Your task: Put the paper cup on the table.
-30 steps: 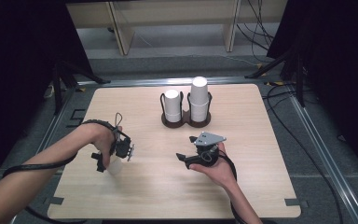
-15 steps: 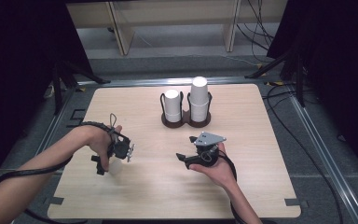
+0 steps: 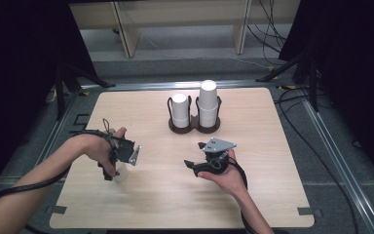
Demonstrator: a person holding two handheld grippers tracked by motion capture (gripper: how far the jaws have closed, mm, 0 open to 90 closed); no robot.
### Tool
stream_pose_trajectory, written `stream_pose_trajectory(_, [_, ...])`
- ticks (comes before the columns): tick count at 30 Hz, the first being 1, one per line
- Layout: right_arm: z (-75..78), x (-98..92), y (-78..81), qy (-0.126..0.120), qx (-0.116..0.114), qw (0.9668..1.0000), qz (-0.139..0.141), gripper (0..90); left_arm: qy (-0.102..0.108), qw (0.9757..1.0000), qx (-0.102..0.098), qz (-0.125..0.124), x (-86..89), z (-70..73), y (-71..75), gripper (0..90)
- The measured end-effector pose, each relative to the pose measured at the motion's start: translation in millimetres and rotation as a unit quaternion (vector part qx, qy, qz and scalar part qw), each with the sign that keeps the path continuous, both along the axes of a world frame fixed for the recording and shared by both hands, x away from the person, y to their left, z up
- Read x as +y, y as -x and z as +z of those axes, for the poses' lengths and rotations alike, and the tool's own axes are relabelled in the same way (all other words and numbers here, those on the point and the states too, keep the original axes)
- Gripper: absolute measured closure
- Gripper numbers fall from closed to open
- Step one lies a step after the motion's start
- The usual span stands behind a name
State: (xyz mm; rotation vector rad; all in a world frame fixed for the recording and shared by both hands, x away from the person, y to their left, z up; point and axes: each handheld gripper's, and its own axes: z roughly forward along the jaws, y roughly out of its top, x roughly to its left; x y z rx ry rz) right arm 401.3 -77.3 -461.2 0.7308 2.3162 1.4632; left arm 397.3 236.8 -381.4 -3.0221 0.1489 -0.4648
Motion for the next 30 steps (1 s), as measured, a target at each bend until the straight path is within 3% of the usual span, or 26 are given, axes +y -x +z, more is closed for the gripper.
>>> stream_pose_trajectory(3, [-0.8, 1.4, 1.5, -0.004, 0.010, 0.9999, -0.004, 15.7, 0.025, 0.9997, -0.006, 0.005, 1.9, 2.3, 0.6, 2.6])
stream_pose_trajectory(8, [-0.7, 1.0, 1.7, -0.005, 0.014, 0.9999, -0.008, 15.7, 0.031, 0.9994, -0.015, 0.004, 6.0, 1.0, 1.8, 3.6])
stream_pose_trajectory(13, [-1.1, 1.1, 0.6, -0.005, 0.008, 0.9999, -0.003, 15.7, 0.070, 0.9970, -0.032, 0.010, 7.8, 2.6, 4.6, 4.0])
stream_pose_trajectory(20, [-1.0, 1.2, 0.7, -0.006, 0.010, 0.9999, -0.003, 15.7, 0.116, 0.9916, -0.056, 0.006, 9.9, 3.8, 7.4, 4.7])
stream_pose_trajectory(25, [-1.1, 0.8, 0.8, -0.007, 0.010, 0.9999, -0.003, 15.7, 0.150, 0.9861, -0.071, 0.007, 13.4, 2.7, 10.1, 5.5])
stream_pose_trajectory(27, [-1.2, 0.4, -0.3, -0.002, 0.000, 1.0000, -0.002, 15.7, 0.162, 0.9834, -0.081, 0.009, 14.3, 2.5, 11.8, 5.8])
stream_pose_trajectory(28, [-1.3, 1.5, 2.1, -0.007, 0.017, 0.9998, -0.007, 15.7, 0.168, 0.9820, -0.085, 0.010, 14.7, 2.8, 12.6, 6.0])
stream_pose_trajectory(30, [-1.4, 1.4, 1.5, -0.007, 0.013, 0.9999, -0.004, 15.7, 0.186, 0.9784, -0.090, 0.014, 15.2, 3.4, 14.4, 6.0])
